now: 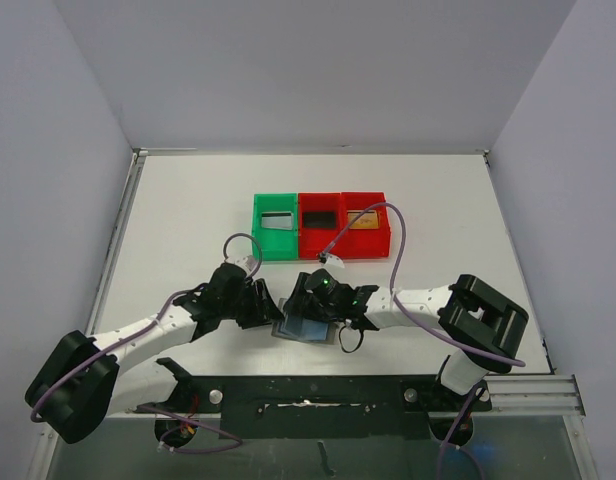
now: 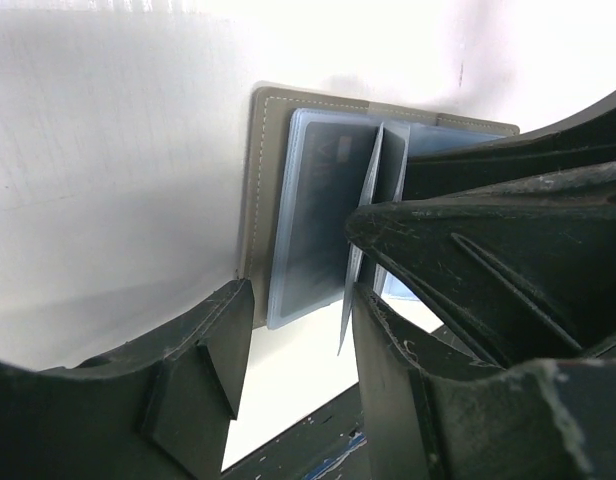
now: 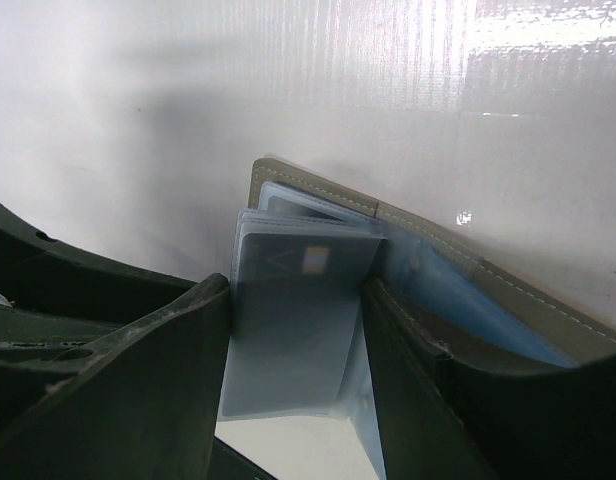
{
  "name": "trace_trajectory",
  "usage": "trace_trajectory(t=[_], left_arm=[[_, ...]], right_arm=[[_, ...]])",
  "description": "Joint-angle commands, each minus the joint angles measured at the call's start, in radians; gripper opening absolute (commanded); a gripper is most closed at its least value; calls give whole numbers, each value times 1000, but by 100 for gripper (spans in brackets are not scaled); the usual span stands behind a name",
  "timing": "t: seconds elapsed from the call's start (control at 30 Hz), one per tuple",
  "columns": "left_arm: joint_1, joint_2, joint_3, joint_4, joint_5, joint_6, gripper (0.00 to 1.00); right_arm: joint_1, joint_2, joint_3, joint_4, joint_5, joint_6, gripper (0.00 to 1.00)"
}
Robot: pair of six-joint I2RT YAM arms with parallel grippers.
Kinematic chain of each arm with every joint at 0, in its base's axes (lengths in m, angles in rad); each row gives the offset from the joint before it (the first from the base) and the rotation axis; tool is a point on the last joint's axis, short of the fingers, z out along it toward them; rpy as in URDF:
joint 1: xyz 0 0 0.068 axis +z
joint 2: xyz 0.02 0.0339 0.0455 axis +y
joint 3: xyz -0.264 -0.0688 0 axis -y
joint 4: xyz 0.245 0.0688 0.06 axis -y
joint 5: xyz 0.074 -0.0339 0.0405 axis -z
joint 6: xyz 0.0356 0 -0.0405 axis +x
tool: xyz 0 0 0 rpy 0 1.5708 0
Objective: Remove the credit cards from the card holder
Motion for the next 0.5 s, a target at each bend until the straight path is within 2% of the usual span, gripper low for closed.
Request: trace_trajectory(t=[0.0,0.47], left_arm=[[-6,-4,6,44,-28,0,42],[-14,53,26,80,26,40,41]], right_arm=[[-1,35,-42,-44,-34,15,52],[-5,25,-38,-27,-49,2,56]])
